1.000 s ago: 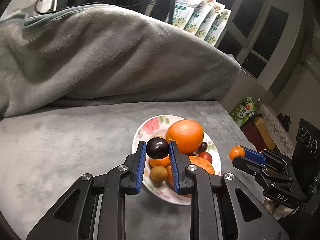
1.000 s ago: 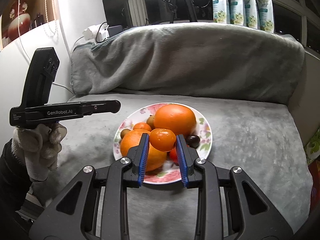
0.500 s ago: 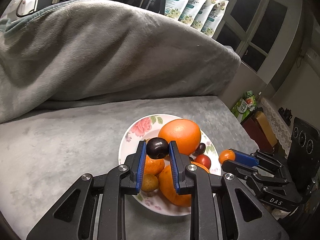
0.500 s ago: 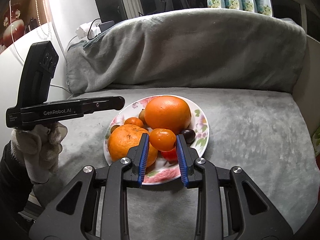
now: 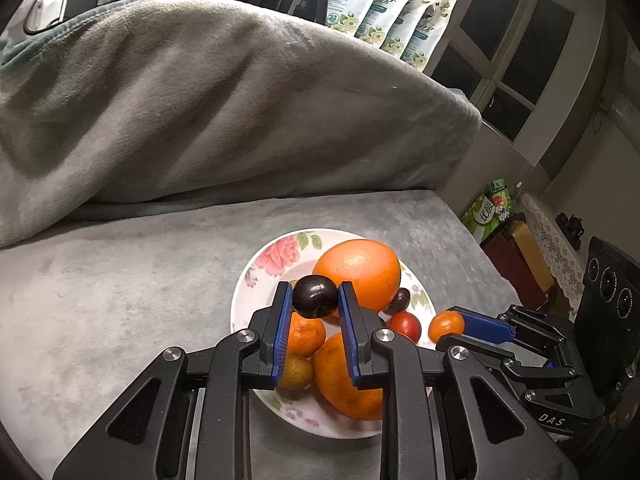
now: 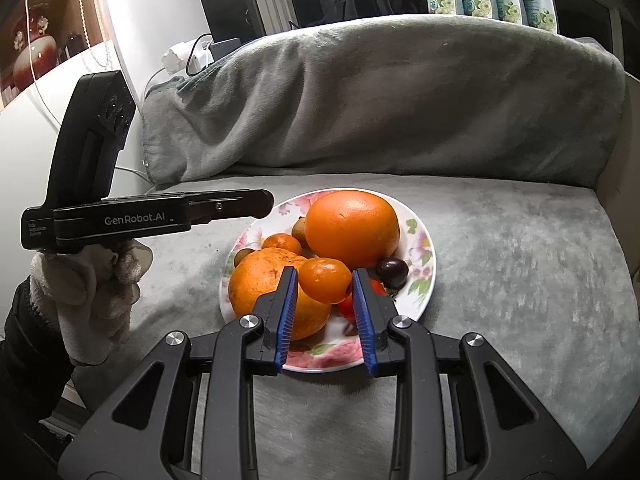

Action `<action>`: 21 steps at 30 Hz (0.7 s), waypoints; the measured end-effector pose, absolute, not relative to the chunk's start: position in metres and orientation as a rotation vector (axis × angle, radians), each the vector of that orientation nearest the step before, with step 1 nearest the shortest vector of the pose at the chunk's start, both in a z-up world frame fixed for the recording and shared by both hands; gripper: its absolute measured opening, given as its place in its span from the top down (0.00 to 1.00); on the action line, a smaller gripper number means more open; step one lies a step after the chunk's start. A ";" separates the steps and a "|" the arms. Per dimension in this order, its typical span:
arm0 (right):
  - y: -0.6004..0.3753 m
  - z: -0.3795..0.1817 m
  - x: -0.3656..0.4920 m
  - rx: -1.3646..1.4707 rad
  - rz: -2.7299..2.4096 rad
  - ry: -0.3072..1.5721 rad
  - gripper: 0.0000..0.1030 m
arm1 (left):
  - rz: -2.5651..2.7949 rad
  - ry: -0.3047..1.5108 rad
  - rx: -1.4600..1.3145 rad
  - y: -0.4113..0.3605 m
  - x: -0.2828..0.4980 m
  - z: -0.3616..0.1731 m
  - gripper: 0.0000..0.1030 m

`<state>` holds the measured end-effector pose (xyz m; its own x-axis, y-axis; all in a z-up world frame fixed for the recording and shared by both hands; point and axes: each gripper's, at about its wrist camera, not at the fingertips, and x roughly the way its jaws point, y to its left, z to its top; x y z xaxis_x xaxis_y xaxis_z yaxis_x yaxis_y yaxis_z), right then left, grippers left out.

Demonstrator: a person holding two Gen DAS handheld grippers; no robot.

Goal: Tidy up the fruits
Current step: 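Open the right gripper to drop the mandarin on the plate while the left releases the plum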

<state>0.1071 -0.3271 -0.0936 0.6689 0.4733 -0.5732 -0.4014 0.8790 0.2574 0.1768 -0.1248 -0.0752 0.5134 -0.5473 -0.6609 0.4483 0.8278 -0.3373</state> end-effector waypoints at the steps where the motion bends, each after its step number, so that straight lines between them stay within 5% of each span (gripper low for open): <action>1: -0.327 -0.093 0.107 0.111 0.495 0.677 0.72 | -0.602 0.839 -0.128 -0.125 0.177 -0.075 0.79; 4: -0.327 -0.093 0.108 0.112 0.497 0.674 0.66 | -0.604 0.835 -0.122 -0.127 0.176 -0.074 0.79; 7: -0.328 -0.092 0.106 0.113 0.488 0.661 0.45 | -0.600 0.830 -0.120 -0.127 0.174 -0.072 0.74; 13: -0.331 -0.089 0.103 0.117 0.484 0.646 0.42 | -0.599 0.821 -0.114 -0.127 0.173 -0.069 0.69; 18: -0.333 -0.087 0.101 0.115 0.479 0.637 0.33 | -0.592 0.806 -0.107 -0.128 0.170 -0.066 0.48; 21: -0.334 -0.087 0.101 0.108 0.476 0.641 0.32 | -0.584 0.802 -0.110 -0.127 0.169 -0.064 0.45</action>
<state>0.1012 -0.3338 -0.0872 0.6981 0.4594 -0.5491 -0.3937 0.8869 0.2415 0.1691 -0.1268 -0.0643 0.5478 -0.5322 -0.6456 0.4514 0.8377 -0.3075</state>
